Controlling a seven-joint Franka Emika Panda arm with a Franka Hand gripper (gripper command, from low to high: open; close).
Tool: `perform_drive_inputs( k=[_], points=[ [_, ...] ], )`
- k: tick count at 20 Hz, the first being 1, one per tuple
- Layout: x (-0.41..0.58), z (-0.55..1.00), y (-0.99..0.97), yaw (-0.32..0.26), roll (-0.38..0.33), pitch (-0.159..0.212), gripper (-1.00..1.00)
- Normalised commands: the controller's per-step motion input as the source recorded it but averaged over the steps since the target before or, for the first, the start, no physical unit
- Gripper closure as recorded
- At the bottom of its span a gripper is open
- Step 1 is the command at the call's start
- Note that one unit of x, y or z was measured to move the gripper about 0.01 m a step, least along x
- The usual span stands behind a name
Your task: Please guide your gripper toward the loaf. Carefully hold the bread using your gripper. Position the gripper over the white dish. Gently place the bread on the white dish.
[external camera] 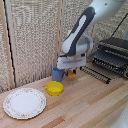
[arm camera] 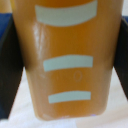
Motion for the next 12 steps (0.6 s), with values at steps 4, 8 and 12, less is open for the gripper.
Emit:
perform_drive_inputs(
  k=[4, 8, 12],
  points=[
    [0.265, 0.83, 0.63, 0.002, 0.000, 0.005, 1.00],
    [0.399, 0.55, 0.81, 0.006, -0.010, 0.024, 1.00],
    [0.409, 0.39, 0.85, 0.000, -0.024, 0.000, 1.00]
  ],
)
